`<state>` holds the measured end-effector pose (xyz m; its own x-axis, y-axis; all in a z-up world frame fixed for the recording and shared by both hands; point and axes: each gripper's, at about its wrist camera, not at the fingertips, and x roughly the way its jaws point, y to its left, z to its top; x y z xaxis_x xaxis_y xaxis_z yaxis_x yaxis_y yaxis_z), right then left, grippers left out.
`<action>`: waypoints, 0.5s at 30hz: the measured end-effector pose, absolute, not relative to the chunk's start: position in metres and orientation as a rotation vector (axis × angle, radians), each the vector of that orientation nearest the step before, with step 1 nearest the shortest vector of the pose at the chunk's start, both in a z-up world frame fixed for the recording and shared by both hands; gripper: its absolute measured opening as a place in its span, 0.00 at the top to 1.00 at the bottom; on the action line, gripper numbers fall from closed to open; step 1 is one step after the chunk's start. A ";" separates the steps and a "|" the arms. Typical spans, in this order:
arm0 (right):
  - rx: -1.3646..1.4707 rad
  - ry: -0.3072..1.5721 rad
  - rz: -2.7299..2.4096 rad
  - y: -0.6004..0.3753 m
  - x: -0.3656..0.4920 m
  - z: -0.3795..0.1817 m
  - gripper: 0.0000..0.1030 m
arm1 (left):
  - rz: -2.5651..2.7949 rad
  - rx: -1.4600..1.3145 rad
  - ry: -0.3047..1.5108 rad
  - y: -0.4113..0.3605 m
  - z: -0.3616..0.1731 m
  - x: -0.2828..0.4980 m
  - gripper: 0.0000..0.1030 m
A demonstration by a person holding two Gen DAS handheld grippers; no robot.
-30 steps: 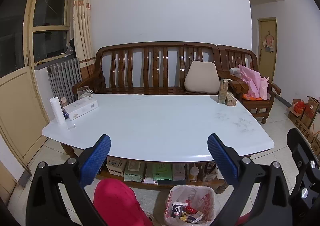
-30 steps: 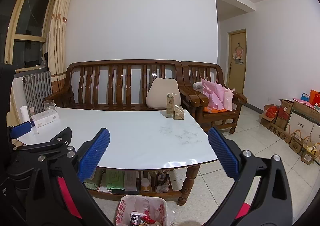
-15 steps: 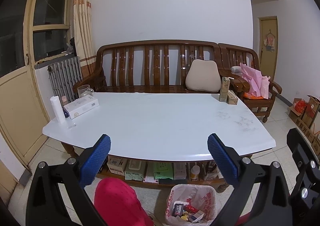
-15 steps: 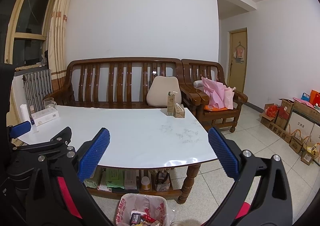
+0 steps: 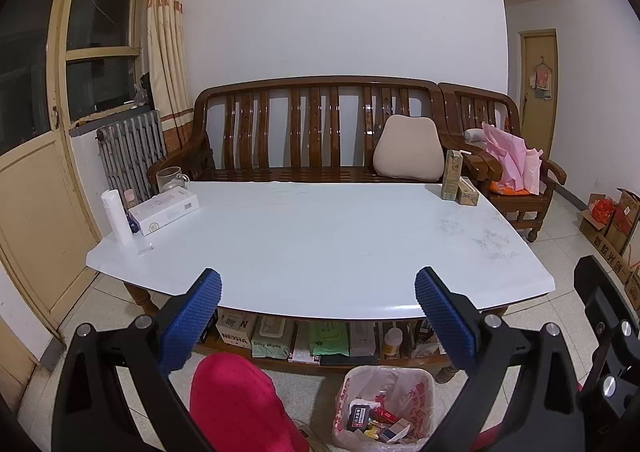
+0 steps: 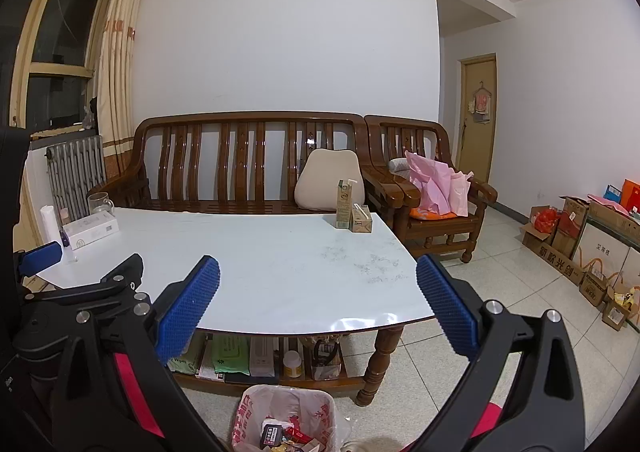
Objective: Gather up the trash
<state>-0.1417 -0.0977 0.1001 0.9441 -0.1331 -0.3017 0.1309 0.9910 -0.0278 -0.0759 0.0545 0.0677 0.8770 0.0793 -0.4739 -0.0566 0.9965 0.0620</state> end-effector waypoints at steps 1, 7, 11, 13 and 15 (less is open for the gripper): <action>-0.007 0.308 -0.134 -0.098 -0.142 0.100 0.07 | 0.070 0.047 0.497 0.055 0.067 -0.076 0.08; -0.007 0.309 -0.133 -0.097 -0.142 0.100 0.07 | 0.070 0.045 0.500 0.055 0.067 -0.075 0.08; -0.008 0.308 -0.133 -0.097 -0.142 0.100 0.07 | 0.069 0.044 0.500 0.056 0.067 -0.075 0.08; -0.007 0.307 -0.133 -0.097 -0.142 0.100 0.07 | 0.069 0.045 0.499 0.056 0.067 -0.075 0.08; -0.008 0.307 -0.131 -0.097 -0.141 0.099 0.07 | 0.069 0.046 0.499 0.056 0.067 -0.074 0.08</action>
<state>-0.1413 -0.0970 0.0995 0.9447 -0.1299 -0.3011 0.1276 0.9914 -0.0274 -0.0744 0.0561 0.0668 0.8756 0.0776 -0.4767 -0.0552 0.9966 0.0609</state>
